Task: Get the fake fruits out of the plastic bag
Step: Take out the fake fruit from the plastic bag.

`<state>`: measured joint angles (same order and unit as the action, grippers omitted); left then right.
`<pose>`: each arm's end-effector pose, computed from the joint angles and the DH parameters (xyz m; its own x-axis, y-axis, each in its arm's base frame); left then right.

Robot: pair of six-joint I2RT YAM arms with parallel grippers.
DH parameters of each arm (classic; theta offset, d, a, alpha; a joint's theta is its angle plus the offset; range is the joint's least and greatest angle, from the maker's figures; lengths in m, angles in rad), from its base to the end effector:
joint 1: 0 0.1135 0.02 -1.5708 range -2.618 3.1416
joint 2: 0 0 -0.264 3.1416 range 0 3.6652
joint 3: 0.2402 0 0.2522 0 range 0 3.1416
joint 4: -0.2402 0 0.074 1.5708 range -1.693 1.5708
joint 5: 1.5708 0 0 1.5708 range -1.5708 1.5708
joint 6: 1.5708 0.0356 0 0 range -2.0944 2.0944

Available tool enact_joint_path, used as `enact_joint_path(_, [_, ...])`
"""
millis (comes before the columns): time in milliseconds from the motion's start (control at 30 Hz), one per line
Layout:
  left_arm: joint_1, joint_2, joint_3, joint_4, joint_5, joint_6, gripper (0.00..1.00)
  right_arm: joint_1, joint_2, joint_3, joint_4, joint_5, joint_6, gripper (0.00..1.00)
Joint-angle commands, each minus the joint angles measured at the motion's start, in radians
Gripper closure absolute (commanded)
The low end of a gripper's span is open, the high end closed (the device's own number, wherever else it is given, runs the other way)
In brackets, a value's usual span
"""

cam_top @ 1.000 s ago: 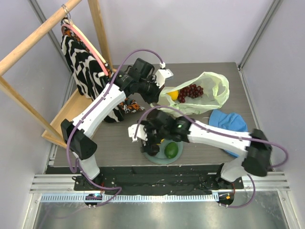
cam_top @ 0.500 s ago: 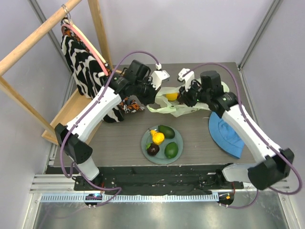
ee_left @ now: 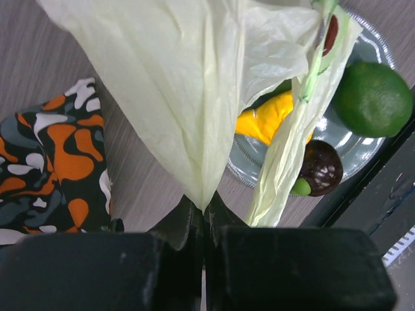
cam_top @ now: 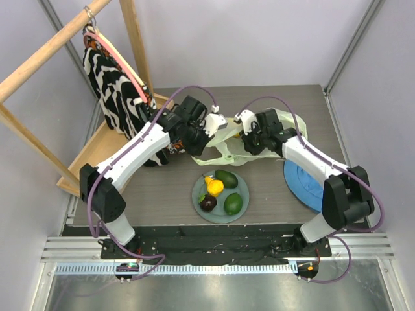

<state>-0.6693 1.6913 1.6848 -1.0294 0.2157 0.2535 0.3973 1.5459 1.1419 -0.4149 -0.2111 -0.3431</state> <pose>0.2717 -0.2247 0.3404 -0.4797 0.6919 -0.5396 0.8387 0.5422 -0.0504 0.3075 0.1371 0.2568 -0.4626 -0.5508 -0.6947 -0.7071 0.7019 -0.0857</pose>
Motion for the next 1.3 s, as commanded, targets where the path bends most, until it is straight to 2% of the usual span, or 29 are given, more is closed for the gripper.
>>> enact_joint_path(0, [-0.003,-0.036,-0.043,0.008,-0.044,0.0,1.0,0.006,-0.089,-0.045,0.051,0.08,0.021,0.84])
enact_joint_path(100, [-0.003,-0.105,-0.12,0.031,0.003,-0.046,1.0,0.005,-0.017,0.016,0.082,0.125,0.076,0.81])
enact_joint_path(133, [-0.007,-0.122,-0.146,0.047,0.028,-0.052,1.0,0.003,0.003,0.022,0.132,0.125,0.117,0.67])
enact_joint_path(200, [-0.015,-0.143,-0.166,0.054,0.011,-0.056,1.0,0.003,0.08,0.076,0.154,0.11,0.145,0.56])
enact_joint_path(233, [-0.015,-0.136,-0.151,0.03,0.008,-0.053,1.0,0.005,0.115,0.1,0.156,0.111,0.191,0.47])
enact_joint_path(333, [-0.015,-0.116,-0.142,0.021,0.011,-0.024,1.0,0.003,0.221,0.195,0.15,0.118,0.251,0.36])
enact_joint_path(400, [-0.021,-0.096,-0.128,0.035,0.02,0.0,1.0,0.003,0.297,0.255,0.139,0.145,0.291,0.35])
enact_joint_path(467, [-0.023,-0.065,-0.045,0.005,0.037,0.012,1.0,0.003,0.33,0.286,0.151,0.188,0.341,0.3])
enact_joint_path(567, [-0.024,-0.028,0.024,-0.011,0.054,0.015,1.0,0.003,0.327,0.263,0.22,0.168,0.391,0.27])
enact_joint_path(900, [-0.052,-0.009,0.091,0.015,0.105,-0.028,1.0,0.009,0.362,0.305,0.205,0.191,0.475,0.17])
enact_joint_path(1100, [-0.058,0.027,0.136,0.009,0.108,-0.043,1.0,0.012,0.384,0.286,0.332,0.207,0.527,0.11])
enact_joint_path(1267, [-0.059,0.024,0.145,0.005,0.122,-0.043,1.0,0.012,0.491,0.406,0.307,0.25,0.561,0.11])
